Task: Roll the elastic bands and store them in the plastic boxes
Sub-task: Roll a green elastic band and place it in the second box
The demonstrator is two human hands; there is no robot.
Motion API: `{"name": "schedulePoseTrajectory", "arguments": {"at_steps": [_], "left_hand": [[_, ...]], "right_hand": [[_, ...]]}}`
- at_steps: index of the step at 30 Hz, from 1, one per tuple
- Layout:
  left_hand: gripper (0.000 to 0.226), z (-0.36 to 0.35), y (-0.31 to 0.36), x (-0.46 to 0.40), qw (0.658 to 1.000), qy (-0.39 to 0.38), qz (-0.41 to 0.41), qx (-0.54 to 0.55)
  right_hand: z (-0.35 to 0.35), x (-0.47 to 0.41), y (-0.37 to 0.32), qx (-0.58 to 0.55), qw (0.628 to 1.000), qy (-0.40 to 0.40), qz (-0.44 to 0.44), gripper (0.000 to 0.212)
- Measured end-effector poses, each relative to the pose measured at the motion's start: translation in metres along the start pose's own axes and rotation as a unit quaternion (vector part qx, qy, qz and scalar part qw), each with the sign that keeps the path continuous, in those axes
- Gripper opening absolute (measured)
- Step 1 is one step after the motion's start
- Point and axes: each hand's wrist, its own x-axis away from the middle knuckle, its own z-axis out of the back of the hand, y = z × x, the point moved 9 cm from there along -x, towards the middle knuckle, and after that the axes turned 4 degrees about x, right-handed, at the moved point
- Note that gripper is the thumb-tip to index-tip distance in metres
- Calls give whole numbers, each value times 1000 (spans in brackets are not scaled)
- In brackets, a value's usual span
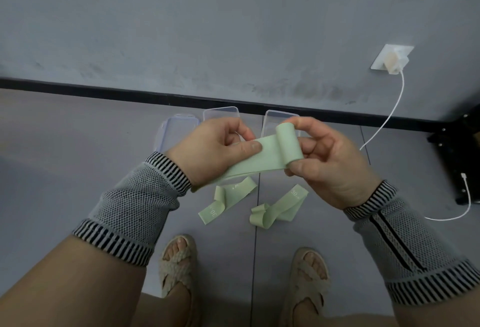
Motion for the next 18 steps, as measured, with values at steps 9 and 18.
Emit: {"name": "schedulePoseTrajectory", "arguments": {"at_steps": [9, 18], "left_hand": [[25, 6, 14, 4, 984, 79, -59, -148], [24, 19, -35, -2, 993, 50, 102, 31]], "right_hand": [[9, 2, -1, 130, 990, 58, 3, 49], [24, 3, 0, 88, 991, 101, 15, 52]]}}
